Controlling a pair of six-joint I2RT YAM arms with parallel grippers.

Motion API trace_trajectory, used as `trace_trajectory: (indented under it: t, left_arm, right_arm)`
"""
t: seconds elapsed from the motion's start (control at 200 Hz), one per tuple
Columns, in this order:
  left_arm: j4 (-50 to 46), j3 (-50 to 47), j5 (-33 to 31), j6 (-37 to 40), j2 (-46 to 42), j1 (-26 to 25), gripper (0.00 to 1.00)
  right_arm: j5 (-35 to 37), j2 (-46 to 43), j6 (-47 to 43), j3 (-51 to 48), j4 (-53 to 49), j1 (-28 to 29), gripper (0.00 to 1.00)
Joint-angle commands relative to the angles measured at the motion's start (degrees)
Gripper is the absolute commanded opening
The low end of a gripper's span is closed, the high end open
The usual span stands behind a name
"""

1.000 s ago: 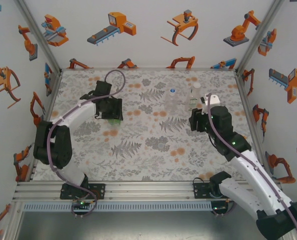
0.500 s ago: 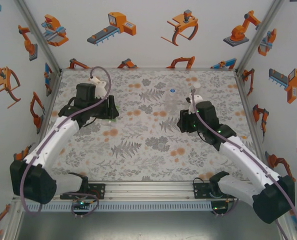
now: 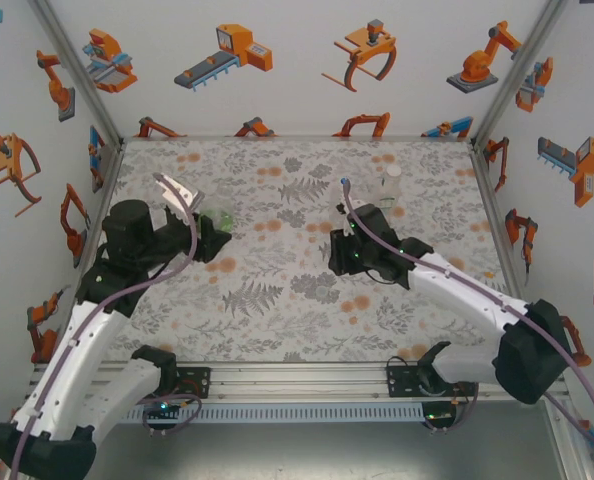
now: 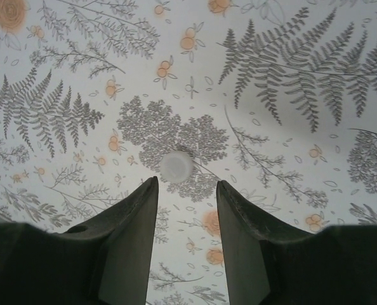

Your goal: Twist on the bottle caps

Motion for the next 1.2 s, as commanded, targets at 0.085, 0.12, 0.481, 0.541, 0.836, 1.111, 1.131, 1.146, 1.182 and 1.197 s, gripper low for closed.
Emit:
trace_trajectory:
  t: [0.085,0.12,0.481,0.541,0.836,1.111,1.131,1.146,1.182,1.197]
  left_arm:
    - [4.77,-4.87,7.73,10.46,-6.4,0.02,0.34]
    - [5.8,-5.79,8.32,10.72,-7.39,0.07,0.34]
    - [11.74,-11.43,13.16,8.03,-11.7,0.01,0.31]
    - [11.64,-11.22,13.86,7.61,-11.32,0.0,0.31]
    - [9.57,-10.68,13.59,8.43,-11.42,0.07,0.29]
    - [8.67,-10.32,13.13,8.64,-11.0,0.13,0.29]
    - [8.64,-10.33,13.16,8.58,-10.94,0.11,0.29]
    - [8.62,-10.33,13.16,8.61,-10.88,0.08,0.29]
    - [8.63,-10.29,13.06,8.62,-10.92,0.1,0.29]
    - [8.67,-10.33,13.06,8.63,-10.93,0.08,0.29]
  right_arm:
    - [3.03,4.79,3.82,4.96,-5.49,3.52,0.41]
    - [3.63,5.37,4.26,5.39,-6.06,4.06,0.4]
    - [5.25,10.06,8.17,7.12,-9.75,5.41,0.41]
    - [5.89,11.26,8.52,7.74,-10.77,5.6,0.41]
    - [6.94,18.81,10.77,13.34,-17.97,6.02,0.45]
    - [8.67,23.16,13.56,15.51,-16.72,8.81,0.46]
    - [8.65,23.5,13.74,15.5,-16.5,8.87,0.46]
    - [8.56,23.74,13.82,15.55,-16.23,9.01,0.46]
    - [8.52,24.18,13.82,15.52,-15.75,9.15,0.46]
    - [8.55,24.35,13.86,15.45,-15.56,9.28,0.46]
